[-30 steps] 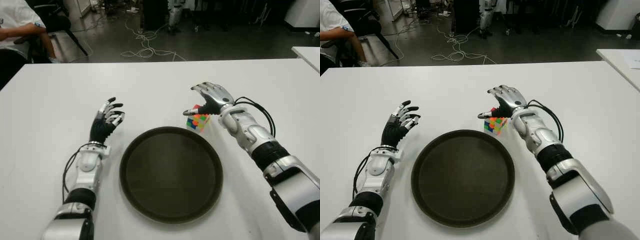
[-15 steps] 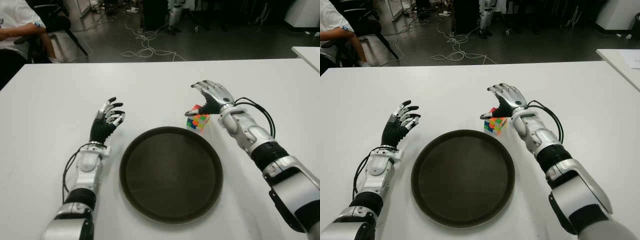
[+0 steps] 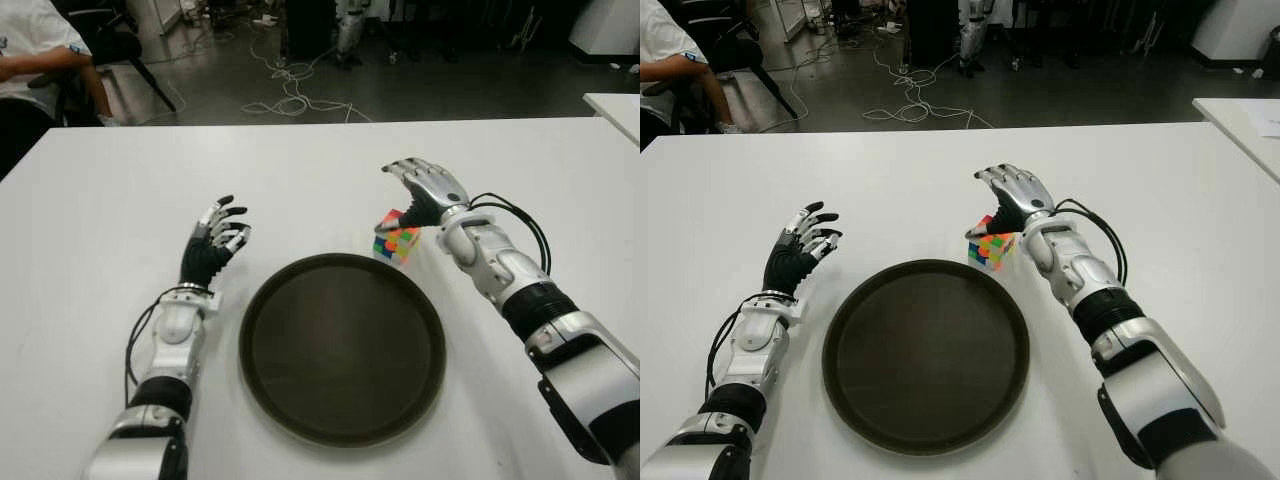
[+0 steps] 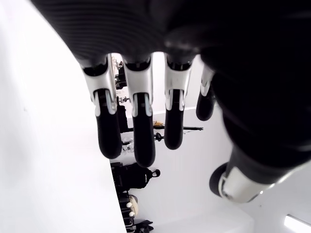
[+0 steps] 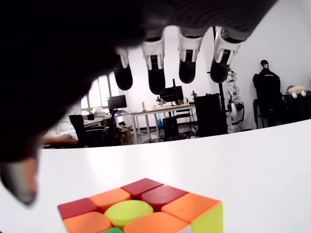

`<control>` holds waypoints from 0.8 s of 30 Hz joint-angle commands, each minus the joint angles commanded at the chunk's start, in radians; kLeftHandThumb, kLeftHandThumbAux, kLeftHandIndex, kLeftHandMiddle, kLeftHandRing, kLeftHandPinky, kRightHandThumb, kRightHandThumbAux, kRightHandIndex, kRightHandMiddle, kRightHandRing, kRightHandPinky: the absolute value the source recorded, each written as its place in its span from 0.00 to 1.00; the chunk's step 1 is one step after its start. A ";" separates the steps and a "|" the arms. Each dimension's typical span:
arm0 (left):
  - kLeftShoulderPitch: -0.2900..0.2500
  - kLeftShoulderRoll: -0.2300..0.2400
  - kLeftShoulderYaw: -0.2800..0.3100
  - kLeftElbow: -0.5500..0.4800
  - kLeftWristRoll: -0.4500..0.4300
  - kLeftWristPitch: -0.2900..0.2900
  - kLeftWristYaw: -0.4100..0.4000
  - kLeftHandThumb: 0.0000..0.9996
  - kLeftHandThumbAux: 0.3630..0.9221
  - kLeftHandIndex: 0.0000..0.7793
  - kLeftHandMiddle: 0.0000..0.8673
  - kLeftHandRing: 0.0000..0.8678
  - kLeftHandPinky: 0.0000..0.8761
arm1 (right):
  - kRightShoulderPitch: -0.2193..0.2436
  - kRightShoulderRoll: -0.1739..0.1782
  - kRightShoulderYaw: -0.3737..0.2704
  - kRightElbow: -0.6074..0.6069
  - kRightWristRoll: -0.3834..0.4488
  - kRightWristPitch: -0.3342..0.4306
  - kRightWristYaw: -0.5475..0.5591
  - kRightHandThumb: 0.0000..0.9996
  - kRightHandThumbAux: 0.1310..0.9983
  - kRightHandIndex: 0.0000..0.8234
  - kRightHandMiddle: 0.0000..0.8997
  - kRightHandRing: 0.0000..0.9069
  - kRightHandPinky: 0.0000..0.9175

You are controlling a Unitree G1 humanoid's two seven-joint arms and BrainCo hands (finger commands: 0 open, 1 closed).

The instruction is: Pick up the Rubik's Cube and put it in the plate

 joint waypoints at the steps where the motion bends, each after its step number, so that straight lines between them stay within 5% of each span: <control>1: 0.000 0.000 0.000 -0.001 0.000 0.000 0.000 0.59 0.61 0.20 0.30 0.38 0.43 | 0.000 0.000 0.000 -0.001 0.001 0.001 0.000 0.00 0.53 0.00 0.00 0.00 0.00; 24: -0.003 -0.006 0.000 0.012 0.010 -0.024 0.023 0.61 0.61 0.18 0.29 0.37 0.43 | 0.024 0.019 0.008 -0.008 -0.008 -0.015 -0.022 0.00 0.57 0.00 0.00 0.00 0.00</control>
